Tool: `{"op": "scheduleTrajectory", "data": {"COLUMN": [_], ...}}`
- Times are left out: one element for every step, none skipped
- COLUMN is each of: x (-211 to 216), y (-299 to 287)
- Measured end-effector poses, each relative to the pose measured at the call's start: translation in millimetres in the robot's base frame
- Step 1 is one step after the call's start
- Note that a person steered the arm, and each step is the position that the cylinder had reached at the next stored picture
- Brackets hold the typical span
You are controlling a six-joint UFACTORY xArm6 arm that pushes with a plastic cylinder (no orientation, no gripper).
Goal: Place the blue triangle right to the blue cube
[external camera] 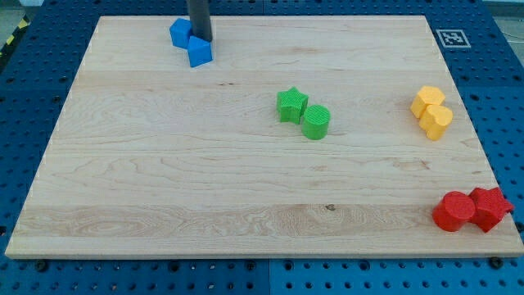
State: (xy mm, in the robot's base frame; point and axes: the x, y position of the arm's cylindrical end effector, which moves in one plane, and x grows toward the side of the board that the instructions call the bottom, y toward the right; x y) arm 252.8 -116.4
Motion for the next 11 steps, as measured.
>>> {"op": "scheduleTrajectory", "data": {"x": [-7.0, -7.7, -4.3, 20.9, 72.4, 91.0, 72.8, 44.5, 27.1, 47.4, 60.7], "y": [-22.0, -15.2, 43.2, 82.4, 77.1, 39.9, 4.4, -17.7, -19.8, 1.3, 40.4]}}
